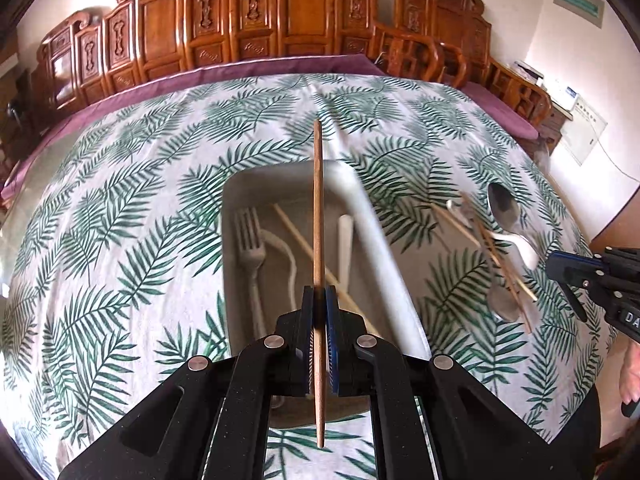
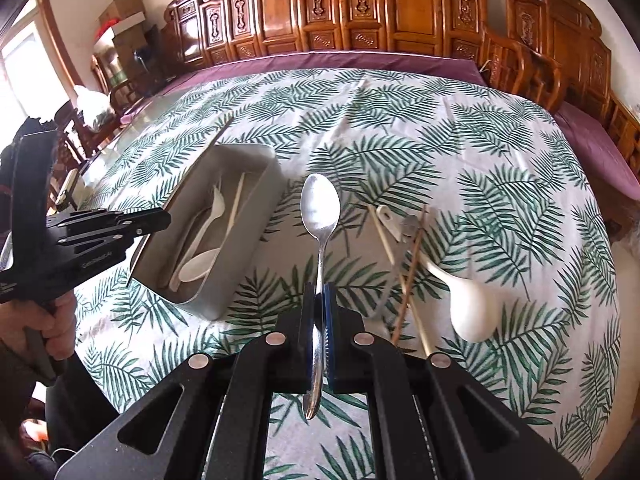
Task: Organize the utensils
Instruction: 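Carry the chopstick into the grey tray with the left gripper and release, then lower the metal spoon into the tray with the right gripper and release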
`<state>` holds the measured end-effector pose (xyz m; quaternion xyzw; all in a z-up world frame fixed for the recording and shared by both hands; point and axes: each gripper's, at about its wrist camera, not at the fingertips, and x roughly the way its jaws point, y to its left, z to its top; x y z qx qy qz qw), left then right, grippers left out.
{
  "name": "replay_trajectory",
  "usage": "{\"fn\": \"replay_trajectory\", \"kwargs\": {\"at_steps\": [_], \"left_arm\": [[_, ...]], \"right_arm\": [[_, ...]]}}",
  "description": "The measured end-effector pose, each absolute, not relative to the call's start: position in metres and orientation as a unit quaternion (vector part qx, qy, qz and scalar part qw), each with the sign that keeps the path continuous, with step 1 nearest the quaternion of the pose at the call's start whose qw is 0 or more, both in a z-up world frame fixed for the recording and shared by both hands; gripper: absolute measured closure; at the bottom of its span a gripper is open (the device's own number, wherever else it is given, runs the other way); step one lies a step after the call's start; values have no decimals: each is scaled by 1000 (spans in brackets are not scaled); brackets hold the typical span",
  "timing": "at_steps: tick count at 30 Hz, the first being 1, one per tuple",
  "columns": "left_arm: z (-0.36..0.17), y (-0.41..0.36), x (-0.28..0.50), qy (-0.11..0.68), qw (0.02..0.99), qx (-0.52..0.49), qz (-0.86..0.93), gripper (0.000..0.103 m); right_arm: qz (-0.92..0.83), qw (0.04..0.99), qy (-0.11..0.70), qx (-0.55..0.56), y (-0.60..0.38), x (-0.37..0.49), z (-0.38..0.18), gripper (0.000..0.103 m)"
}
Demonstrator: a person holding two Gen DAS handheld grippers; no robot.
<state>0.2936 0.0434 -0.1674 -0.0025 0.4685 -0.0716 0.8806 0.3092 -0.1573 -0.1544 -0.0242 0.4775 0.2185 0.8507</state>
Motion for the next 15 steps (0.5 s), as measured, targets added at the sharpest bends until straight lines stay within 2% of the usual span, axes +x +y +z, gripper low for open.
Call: {"fn": "replay_trajectory", "kwargs": {"at_steps": [8,12,15], "left_arm": [[-175,54,301,473,879,-15,-68,98],[-172,58,300,465,882,-26,-66,89],[-168,62,297,458,886,-26,-63,87]], "right_arm": [[231,846,480,-33,-137,313,-155,97],[237,843,481,-36,-128,315,-156,97],[242,842,481,-39,-120,316,-157,97]]}}
